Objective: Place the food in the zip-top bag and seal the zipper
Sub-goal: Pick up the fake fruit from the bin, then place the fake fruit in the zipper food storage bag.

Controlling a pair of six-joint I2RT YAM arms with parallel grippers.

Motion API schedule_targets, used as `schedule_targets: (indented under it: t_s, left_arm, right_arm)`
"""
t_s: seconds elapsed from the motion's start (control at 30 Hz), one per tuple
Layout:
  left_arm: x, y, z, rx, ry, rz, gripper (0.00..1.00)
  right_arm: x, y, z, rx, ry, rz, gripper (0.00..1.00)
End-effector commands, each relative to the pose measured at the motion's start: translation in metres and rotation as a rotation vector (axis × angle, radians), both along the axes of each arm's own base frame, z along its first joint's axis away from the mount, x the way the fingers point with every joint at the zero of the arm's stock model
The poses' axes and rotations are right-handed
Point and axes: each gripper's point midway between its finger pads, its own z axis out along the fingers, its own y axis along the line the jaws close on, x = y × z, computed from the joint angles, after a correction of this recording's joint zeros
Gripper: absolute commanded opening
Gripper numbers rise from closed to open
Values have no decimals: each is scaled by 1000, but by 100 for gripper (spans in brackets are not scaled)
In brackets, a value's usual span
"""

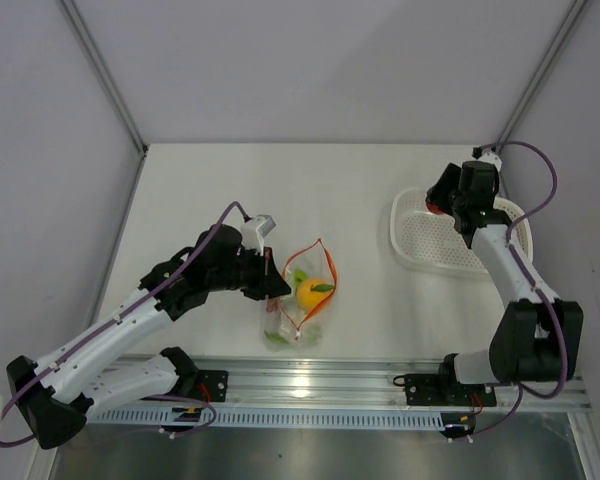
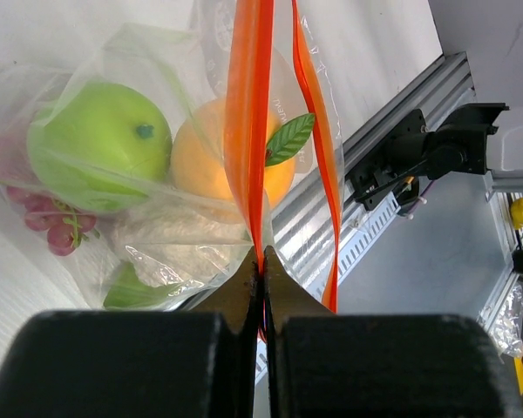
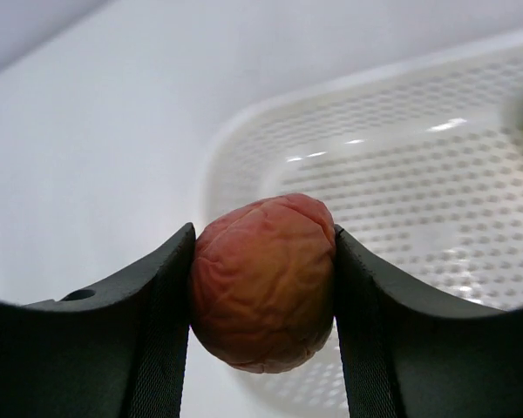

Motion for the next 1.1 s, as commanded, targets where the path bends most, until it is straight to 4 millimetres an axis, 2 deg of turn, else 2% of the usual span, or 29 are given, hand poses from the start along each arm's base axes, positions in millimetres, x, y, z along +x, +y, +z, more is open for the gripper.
schedule_targets:
  t_s: [0.0, 0.03, 0.07, 0.13, 0.17, 0.2, 0.23, 0.27, 0.33, 0.37, 0.53, 0.6, 0.63, 0.83, 1.0, 1.07]
  left_arm:
    - [4, 1, 12, -29, -27, 19, 1]
    - [4, 1, 12, -26, -30, 22, 1]
    - [5, 1, 12, -26, -31, 21, 1]
    - [6, 1, 12, -23, -33, 21, 1]
    - [6, 1, 13, -24, -32, 19, 1]
    - [6, 0, 14, -26, -35, 17, 1]
    - [6, -1, 14, -28, -35, 15, 1]
    - [6, -1, 15, -30, -38, 16, 1]
    - [6, -2, 15, -32, -35, 13, 1]
    - [6, -2, 16, -35, -36, 12, 0]
    - [6, -4, 17, -39, -35, 5, 1]
    - [6, -4, 18, -42, -36, 4, 0]
    - [6, -4, 19, -42, -36, 4, 0]
    - [4, -2, 22, -47, -40, 7, 1]
    - [2, 1, 22, -51, -44, 12, 1]
    - [2, 1, 23, -53, -43, 14, 0]
  right_arm:
    - [-31, 60, 45, 112, -89, 253, 0]
    - [-43, 89, 56, 165, -113, 382, 0]
    - [-56, 104, 75, 188, -162, 462, 0]
    - [-78, 136, 92, 231, -198, 639, 0]
    - [-101, 166, 105, 277, -213, 797, 0]
    - [-115, 179, 108, 287, -211, 883, 0]
    - [-128, 192, 111, 299, -207, 957, 0]
    - [-154, 218, 115, 328, -200, 1094, 0]
    - [-183, 239, 115, 333, -194, 1238, 1]
    - [-208, 259, 114, 345, -178, 1344, 1]
    - [-265, 298, 96, 350, -120, 1556, 1]
    - [-274, 310, 91, 336, -126, 1573, 0]
    - [-275, 312, 82, 338, -110, 1570, 0]
    - [-269, 327, 67, 336, -90, 1526, 1]
    - [-247, 342, 59, 315, -76, 1446, 9]
    - [-234, 350, 53, 294, -63, 1400, 9]
